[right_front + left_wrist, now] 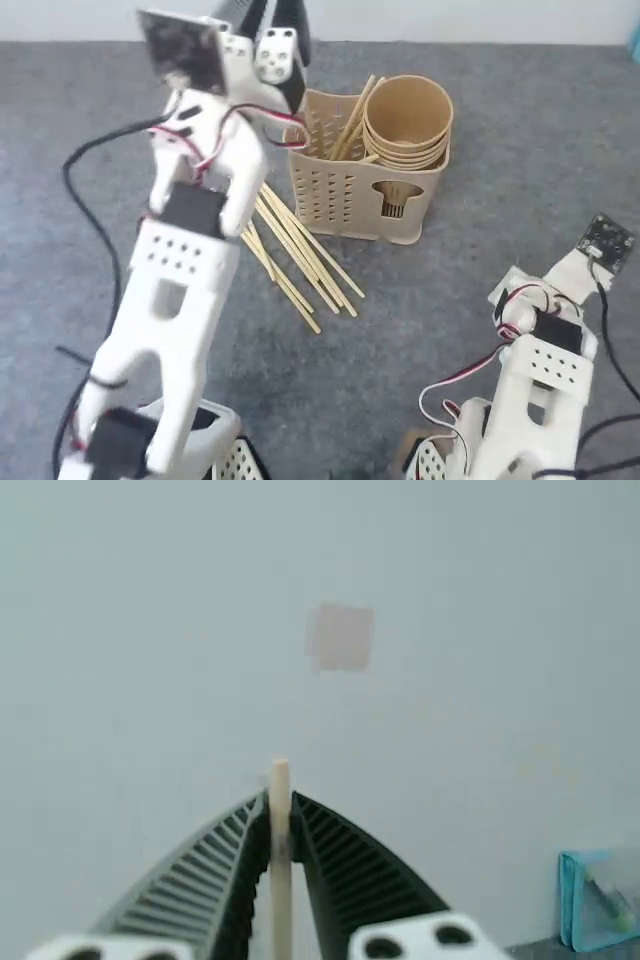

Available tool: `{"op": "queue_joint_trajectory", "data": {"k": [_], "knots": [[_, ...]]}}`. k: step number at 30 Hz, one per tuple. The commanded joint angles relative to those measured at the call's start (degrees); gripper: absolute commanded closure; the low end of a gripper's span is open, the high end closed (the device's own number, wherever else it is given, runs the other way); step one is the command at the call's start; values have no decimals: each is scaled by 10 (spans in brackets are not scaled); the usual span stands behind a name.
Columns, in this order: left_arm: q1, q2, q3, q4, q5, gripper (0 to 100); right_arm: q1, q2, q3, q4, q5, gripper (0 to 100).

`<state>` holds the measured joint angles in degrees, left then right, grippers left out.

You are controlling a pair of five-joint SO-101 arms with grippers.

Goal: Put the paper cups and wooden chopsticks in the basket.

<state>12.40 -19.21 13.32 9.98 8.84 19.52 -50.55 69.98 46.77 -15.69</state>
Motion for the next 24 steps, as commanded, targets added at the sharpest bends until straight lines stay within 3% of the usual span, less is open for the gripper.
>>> {"op": "queue_joint_trajectory", "data": {"k": [1, 6, 12, 18, 24], "knots": [[13, 26, -24, -21, -5, 988, 0, -11, -5, -15, -3, 863], [18, 41, -10, -18, -13, 960, 0, -11, -4, -15, -2, 863], [12, -20, 1, 89, 1, 771, 0, -11, -4, -15, -2, 863], [-49, -117, 2, 206, 7, 815, 0, -11, -4, -15, -1, 863], [-157, -187, 22, 422, 7, 885, -23, -11, -4, 18, 31, 863]]}}
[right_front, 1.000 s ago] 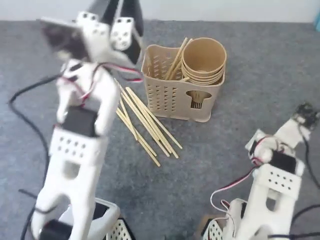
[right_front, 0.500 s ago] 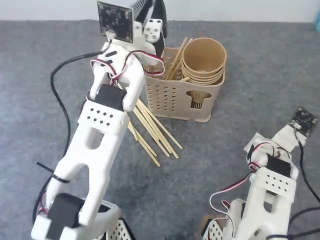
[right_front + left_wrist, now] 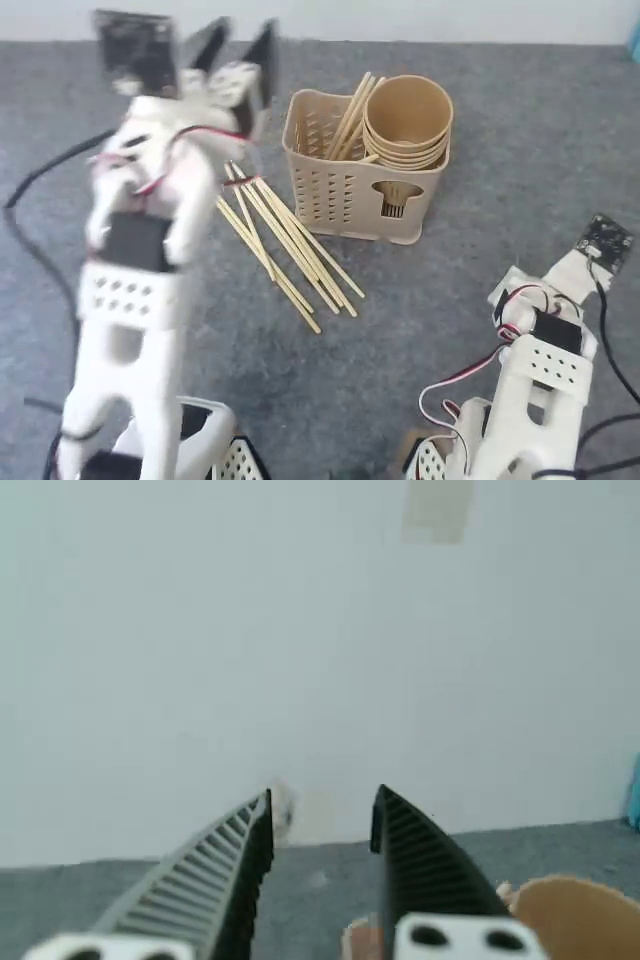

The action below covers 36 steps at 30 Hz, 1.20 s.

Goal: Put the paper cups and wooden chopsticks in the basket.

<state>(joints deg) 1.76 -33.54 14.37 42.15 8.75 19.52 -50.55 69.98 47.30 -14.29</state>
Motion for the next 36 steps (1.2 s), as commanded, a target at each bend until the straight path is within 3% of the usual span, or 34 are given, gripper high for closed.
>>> {"op": "queue_joint_trajectory", "data": {"k": [1, 6, 11, 16, 30, 36], "knots": [[-66, -51, 30, 120, 8, 893, -39, -11, -4, 20, 18, 863], [-121, -77, 180, 117, 16, 899, -130, -11, 6, 58, 89, 863], [-149, -80, 329, -11, 100, 897, -196, -11, 21, 70, 122, 863], [-137, -55, 425, -113, 129, 895, -205, -11, 25, 73, 130, 863], [-128, 283, 225, -113, 172, 895, -215, -11, 29, 73, 130, 863], [-93, 412, 114, -113, 172, 895, -214, -11, 29, 73, 130, 863]]}}
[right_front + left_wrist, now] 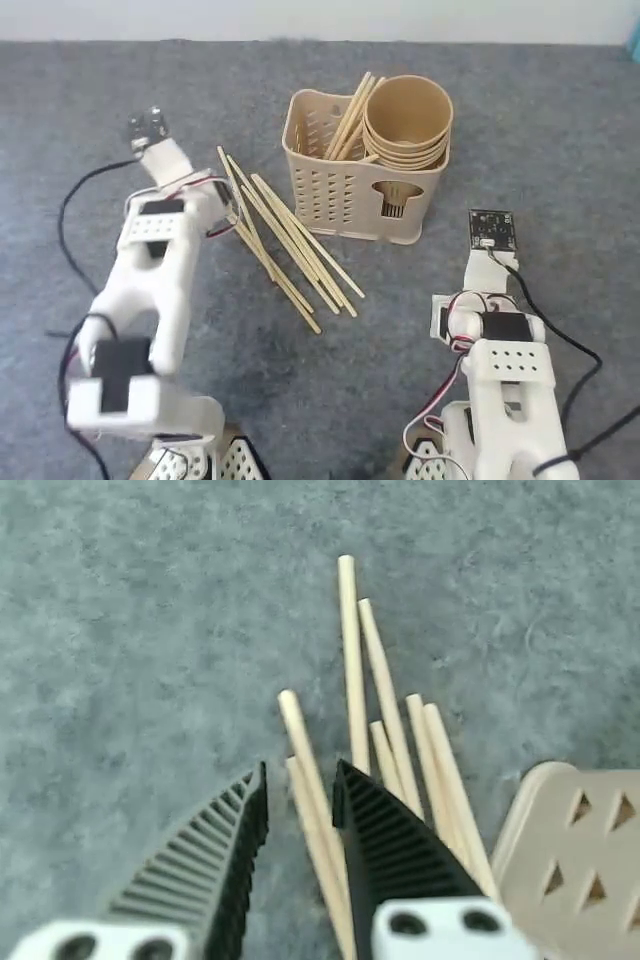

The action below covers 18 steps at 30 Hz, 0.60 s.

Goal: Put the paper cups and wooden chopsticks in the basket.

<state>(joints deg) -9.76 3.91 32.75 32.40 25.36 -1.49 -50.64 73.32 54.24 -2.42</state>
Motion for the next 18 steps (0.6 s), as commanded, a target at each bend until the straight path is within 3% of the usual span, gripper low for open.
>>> {"op": "queue_joint_trajectory", "data": {"k": [1, 18], "knots": [[28, 57, -88, -16, 6, 895, -4, -10, -4, 4, 12, 863], [17, 252, -305, 10, 7, 898, 0, -10, -4, 4, 12, 863]]}}
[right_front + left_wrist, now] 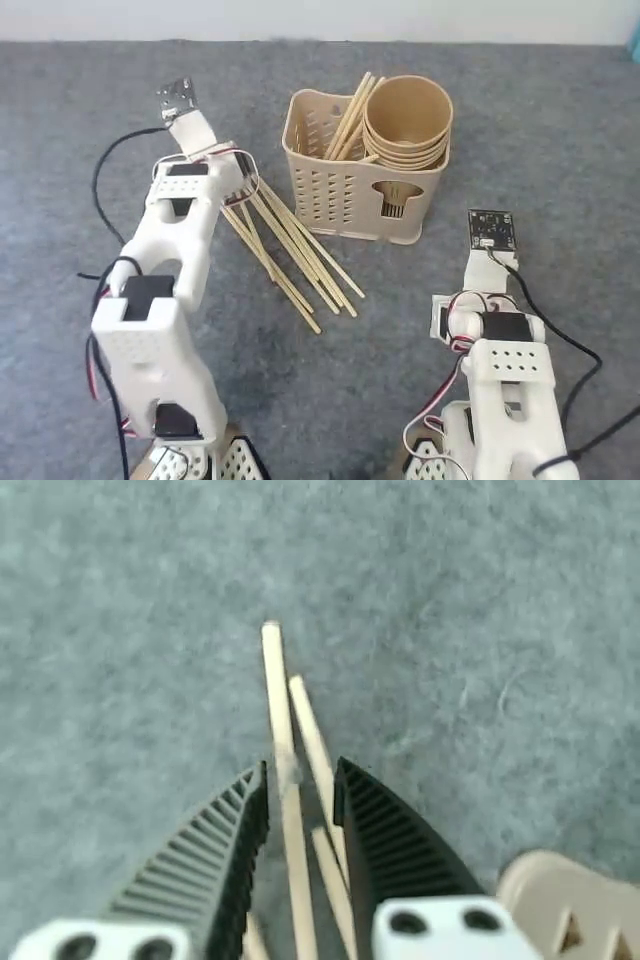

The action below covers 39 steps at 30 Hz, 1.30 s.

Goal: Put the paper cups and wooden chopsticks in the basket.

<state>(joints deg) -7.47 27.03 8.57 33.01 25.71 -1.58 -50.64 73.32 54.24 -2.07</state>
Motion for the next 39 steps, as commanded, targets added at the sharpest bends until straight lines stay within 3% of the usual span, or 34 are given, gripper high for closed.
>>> {"op": "queue_joint_trajectory", "data": {"k": [1, 13, 15, 19, 30, 35, 39], "knots": [[-7, 40, -80, 6, 4, 898, 1, -10, -4, 4, 9, 863], [-18, 226, -377, 220, 3, 922, 1, -10, -4, 4, 9, 863], [-18, 237, -408, 253, 2, 987, 1, -10, -4, 4, 9, 863], [-15, 242, -431, 295, 2, 988, 1, -10, -4, 4, 9, 863], [-13, 113, -400, 358, 2, 989, 1, -10, -4, 4, 9, 863], [-16, -25, -276, 338, 1, 989, 0, -10, -2, 5, 27, 863], [-18, -177, -126, 273, -3, 989, -2, -10, -3, 17, 44, 863]]}}
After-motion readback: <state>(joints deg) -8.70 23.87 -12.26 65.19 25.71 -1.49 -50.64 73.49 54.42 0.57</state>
